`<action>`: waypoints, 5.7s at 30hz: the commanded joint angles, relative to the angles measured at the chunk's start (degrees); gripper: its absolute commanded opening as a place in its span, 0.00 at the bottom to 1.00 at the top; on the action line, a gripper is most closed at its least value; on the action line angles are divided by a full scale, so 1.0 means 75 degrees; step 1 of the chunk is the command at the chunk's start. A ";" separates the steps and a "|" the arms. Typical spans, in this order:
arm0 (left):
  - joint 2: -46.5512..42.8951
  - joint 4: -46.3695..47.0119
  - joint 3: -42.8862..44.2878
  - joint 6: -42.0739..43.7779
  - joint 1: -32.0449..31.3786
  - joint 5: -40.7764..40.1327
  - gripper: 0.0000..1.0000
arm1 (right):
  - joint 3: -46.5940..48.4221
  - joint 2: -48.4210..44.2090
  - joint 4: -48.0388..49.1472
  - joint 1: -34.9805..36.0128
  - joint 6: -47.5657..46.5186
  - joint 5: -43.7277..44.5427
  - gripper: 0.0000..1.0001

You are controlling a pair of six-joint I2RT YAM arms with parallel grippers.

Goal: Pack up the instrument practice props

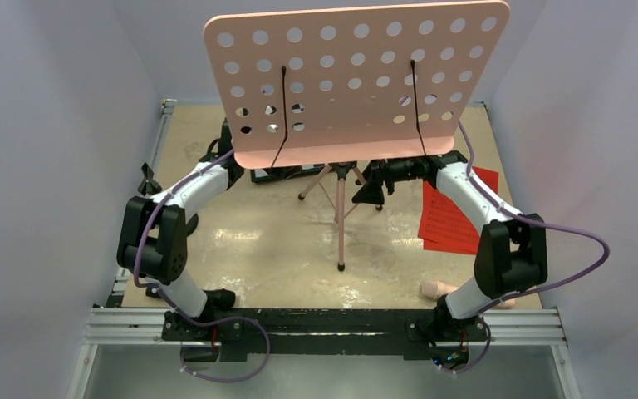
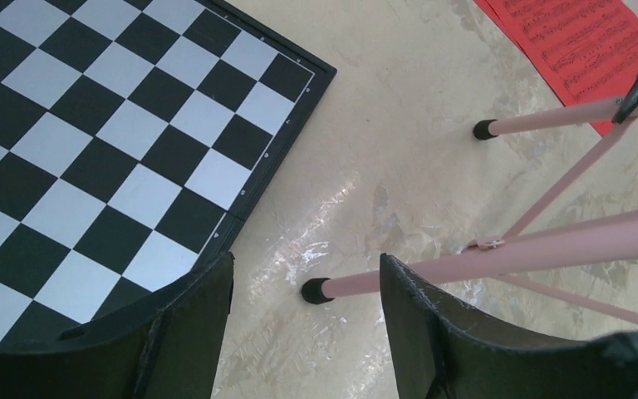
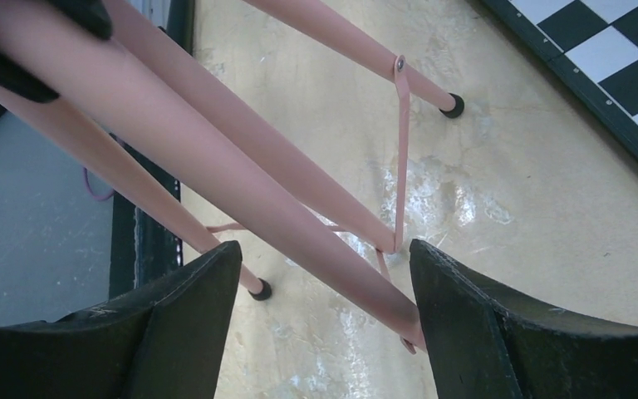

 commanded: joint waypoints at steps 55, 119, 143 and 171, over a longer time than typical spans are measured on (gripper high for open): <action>-0.3906 0.1810 -0.3730 0.0725 -0.2564 -0.2652 0.75 | -0.1633 -0.0334 0.0811 0.0888 0.1687 -0.0369 0.64; -0.1605 -0.5409 0.0246 0.9071 0.0453 0.2002 0.00 | -0.0803 -0.1225 -0.1508 0.0860 0.0235 0.0037 0.80; -0.3218 -0.3128 -0.1310 0.6050 0.0788 0.1051 0.73 | 0.3291 0.1137 0.2374 0.0120 0.4255 -0.0881 0.82; -0.5074 -0.5326 -0.1900 0.6025 0.0911 -0.0132 0.70 | 0.1286 -0.0850 0.3003 0.0838 0.1548 -0.0057 0.59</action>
